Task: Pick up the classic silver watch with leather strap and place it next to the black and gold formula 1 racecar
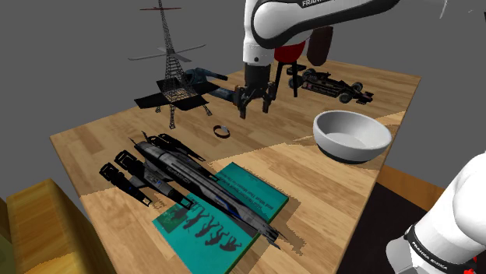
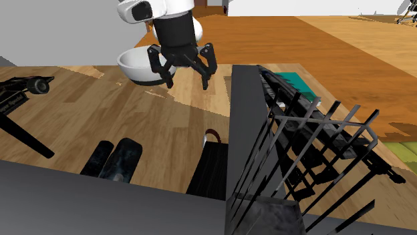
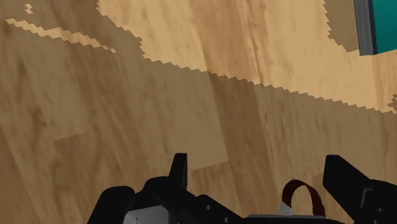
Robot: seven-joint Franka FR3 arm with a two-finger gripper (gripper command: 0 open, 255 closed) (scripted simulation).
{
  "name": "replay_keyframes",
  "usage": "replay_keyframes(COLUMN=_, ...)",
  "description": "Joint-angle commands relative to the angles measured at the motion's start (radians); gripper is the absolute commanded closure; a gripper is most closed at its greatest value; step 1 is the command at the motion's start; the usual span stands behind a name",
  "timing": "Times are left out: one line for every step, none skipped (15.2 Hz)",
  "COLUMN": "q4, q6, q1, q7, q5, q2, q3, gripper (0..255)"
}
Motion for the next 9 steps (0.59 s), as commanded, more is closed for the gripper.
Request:
replay_keyframes(q4=0.082, q6=-0.002, q1=0.013, q7=0.020, q5=-0.018, q2=0.084, q3=0.009, gripper=0)
replay_keyframes(q4=0.128, q6=-0.007, q1=0.021, q7=0.029, q5=-0.027, q2=0.127, q3=0.012, gripper=0)
replay_keyframes(q4=0.176, q6=-0.014, q1=0.029, q7=0.039, q5=-0.037, q2=0.170, q3=0.015, gripper=0)
replay_keyframes(q4=0.227, q6=-0.022, q1=0.038, q7=0.047, q5=-0.047, q2=0.215, q3=0.017, gripper=0)
replay_keyframes(q4=0.280, q6=-0.033, q1=0.048, q7=0.056, q5=-0.057, q2=0.260, q3=0.018, gripper=0)
replay_keyframes(q4=0.337, q6=-0.045, q1=0.059, q7=0.064, q5=-0.067, q2=0.307, q3=0.019, gripper=0)
replay_keyframes(q4=0.351, q6=-0.048, q1=0.062, q7=0.065, q5=-0.069, q2=0.318, q3=0.019, gripper=0)
replay_keyframes(q4=0.338, q6=-0.035, q1=0.063, q7=0.065, q5=-0.069, q2=0.318, q3=0.018, gripper=0)
replay_keyframes(q4=0.325, q6=-0.022, q1=0.063, q7=0.065, q5=-0.069, q2=0.318, q3=0.018, gripper=0)
